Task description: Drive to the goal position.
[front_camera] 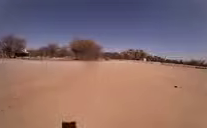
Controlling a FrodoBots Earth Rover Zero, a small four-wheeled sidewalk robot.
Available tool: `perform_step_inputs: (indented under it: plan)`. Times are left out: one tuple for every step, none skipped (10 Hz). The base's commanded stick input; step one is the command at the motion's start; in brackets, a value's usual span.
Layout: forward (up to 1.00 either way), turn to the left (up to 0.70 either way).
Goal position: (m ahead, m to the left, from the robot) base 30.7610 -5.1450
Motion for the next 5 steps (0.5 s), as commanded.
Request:
perform_step_inputs:
  plan:
    - [1.0,0.0]
    - [1.0,0.0]
    - [1.0,0.0]
    - [1.0,0.0]
    - [1.0,0.0]
